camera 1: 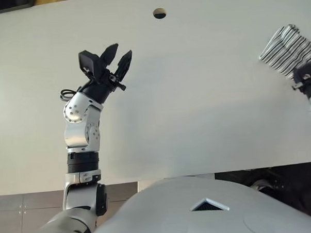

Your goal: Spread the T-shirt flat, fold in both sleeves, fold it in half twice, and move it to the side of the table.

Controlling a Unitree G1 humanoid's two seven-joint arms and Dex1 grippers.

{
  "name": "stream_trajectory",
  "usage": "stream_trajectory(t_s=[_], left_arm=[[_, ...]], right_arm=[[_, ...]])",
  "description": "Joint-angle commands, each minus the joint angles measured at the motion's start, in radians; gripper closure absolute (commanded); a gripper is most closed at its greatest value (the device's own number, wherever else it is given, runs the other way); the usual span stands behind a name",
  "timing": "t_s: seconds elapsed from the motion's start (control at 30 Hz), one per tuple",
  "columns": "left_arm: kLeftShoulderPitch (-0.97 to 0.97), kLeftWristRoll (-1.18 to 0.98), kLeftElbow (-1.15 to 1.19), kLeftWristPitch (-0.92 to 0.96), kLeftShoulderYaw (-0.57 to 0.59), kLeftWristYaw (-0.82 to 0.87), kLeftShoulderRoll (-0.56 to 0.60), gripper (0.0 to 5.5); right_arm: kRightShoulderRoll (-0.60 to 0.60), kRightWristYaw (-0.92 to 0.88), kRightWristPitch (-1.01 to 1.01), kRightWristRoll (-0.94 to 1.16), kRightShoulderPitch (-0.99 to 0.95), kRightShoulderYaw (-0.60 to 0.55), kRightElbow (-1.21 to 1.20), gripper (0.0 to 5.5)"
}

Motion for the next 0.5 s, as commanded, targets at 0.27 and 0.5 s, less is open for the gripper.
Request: stream_trajectory(t_s=[0.27, 0.5], left_arm=[[-0.478, 0.134, 0.284, -0.179, 0.01, 0.275, -0.219, 3.3], [-0.593, 0.265, 0.516, -0.472, 0.052, 0.421, -0.206, 3.3]], right_arm=[[0.563, -0.152, 0.361, 0.312, -0.558, -0.115, -0.057, 3.14], [0.616, -0.005, 0.316, 0.328, -0.565, -0.107, -0.026, 3.14]])
